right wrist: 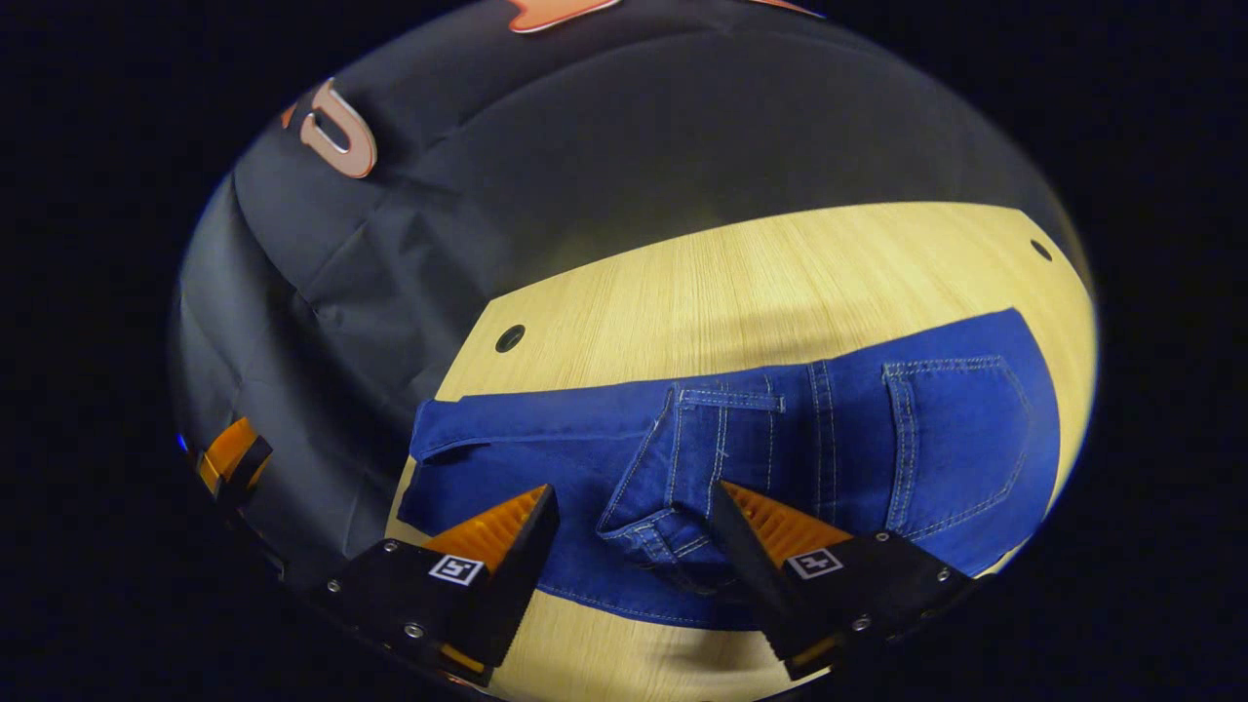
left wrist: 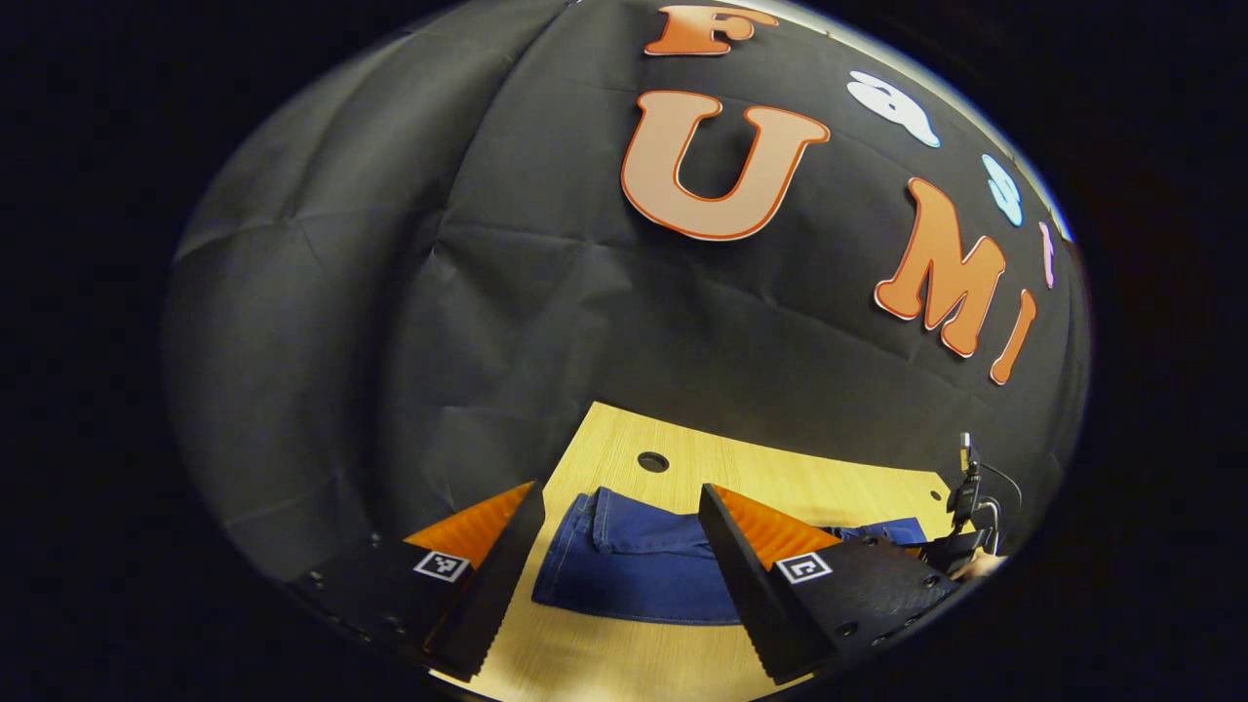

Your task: Grasp the waist and the cuffs of the jeans and fold them to make the two legs overlap; first hold the waist and fold one-third of the jeans toward the cuffs, then hold the cuffs and fold the remaining one-third in the same direction to finish folding.

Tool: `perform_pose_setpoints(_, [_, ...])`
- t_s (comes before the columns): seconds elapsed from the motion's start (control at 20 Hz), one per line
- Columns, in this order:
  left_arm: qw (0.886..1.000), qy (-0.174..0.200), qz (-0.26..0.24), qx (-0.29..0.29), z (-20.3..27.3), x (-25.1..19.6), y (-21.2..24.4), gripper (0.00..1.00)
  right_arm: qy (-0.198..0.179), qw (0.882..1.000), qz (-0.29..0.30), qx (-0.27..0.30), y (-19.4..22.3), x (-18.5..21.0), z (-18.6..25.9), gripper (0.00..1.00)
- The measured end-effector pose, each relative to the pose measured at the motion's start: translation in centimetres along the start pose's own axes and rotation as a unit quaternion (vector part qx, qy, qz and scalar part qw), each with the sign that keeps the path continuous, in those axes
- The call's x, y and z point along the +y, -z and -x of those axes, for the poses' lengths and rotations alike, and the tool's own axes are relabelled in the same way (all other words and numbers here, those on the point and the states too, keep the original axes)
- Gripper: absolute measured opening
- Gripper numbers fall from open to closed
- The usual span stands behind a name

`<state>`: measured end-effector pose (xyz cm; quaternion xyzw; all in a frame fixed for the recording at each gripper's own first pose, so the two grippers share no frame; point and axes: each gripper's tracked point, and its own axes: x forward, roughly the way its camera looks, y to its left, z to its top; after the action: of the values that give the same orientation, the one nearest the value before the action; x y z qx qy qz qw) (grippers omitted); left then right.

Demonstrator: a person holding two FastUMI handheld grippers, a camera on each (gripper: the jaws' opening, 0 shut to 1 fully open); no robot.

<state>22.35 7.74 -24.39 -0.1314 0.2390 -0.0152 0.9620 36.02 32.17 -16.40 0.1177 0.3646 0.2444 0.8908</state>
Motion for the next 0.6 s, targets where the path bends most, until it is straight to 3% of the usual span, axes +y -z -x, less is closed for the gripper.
perform_pose_setpoints(0.2, [0.993, 0.008, 0.117, 0.028, 0.8, -1.1, 1.8, 0.98, -0.003, 0.999, 0.029, -0.017, -2.5, -0.8, 2.0, 0.98])
perform_pose_setpoints(0.35, [0.971, 0.005, 0.225, 0.077, 0.6, -1.9, 4.5, 0.98, -0.03, 0.999, 0.033, -0.028, -4.1, -0.6, 4.3, 0.97])
perform_pose_setpoints(0.45, [0.954, -0.015, 0.279, 0.105, 0.2, -1.7, 6.3, 0.98, -0.045, 0.998, 0.034, -0.036, -5.0, -0.7, 5.5, 0.98])
perform_pose_setpoints(0.6, [0.939, -0.053, 0.308, 0.142, 0.1, 0.2, 8.9, 0.98, -0.06, 0.997, 0.022, -0.052, -6.3, -1.5, 7.9, 0.97])
